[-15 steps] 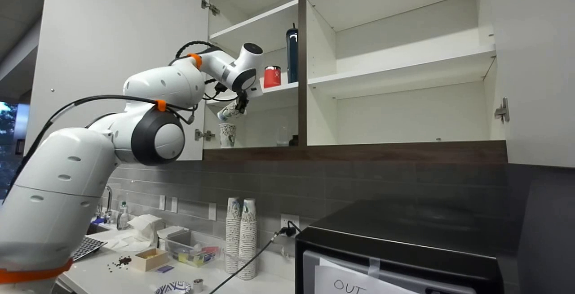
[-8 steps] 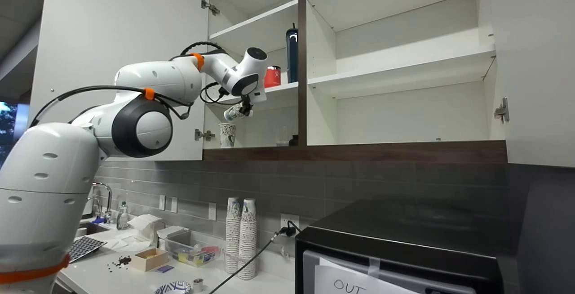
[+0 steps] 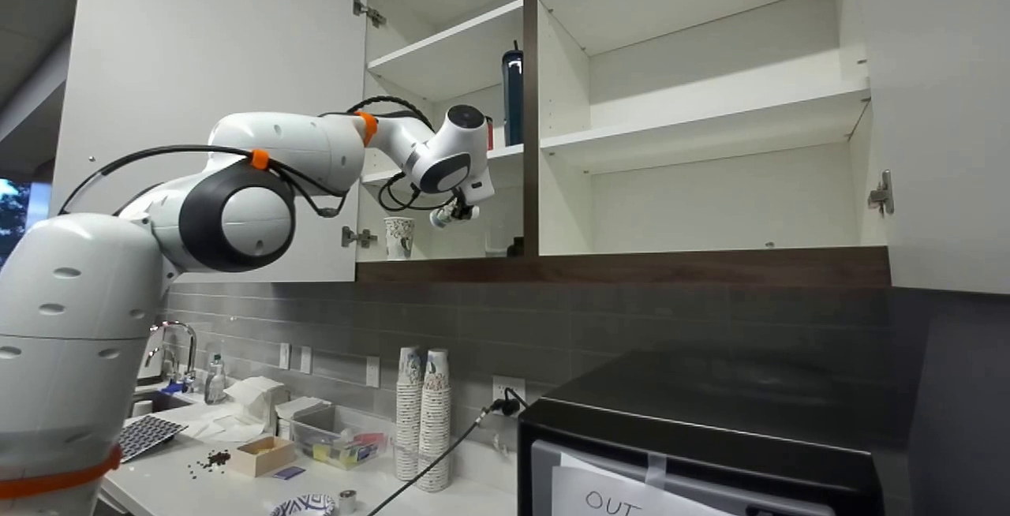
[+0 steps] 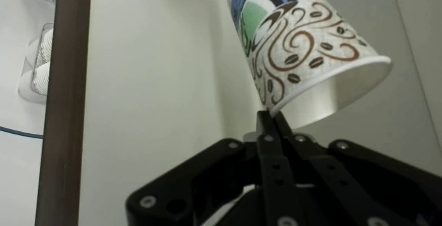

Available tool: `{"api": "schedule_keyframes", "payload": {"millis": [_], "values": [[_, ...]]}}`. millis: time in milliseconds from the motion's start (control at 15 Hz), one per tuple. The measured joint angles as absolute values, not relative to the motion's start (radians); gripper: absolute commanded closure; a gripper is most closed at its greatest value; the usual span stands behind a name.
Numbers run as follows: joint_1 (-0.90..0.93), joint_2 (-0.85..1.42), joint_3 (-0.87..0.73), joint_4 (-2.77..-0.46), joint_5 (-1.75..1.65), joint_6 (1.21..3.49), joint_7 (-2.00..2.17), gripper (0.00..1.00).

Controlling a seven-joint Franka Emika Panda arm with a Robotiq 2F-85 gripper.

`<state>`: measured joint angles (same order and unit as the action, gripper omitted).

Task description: Remove the cup from the stack

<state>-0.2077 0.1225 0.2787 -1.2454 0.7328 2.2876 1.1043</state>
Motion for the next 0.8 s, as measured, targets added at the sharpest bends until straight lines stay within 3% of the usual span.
{"api": "schedule_keyframes", "payload": {"millis": [800], "values": [[-0.208,-0.082,0.284,-1.471,0.682,2.434,0.748,0.99]]}}
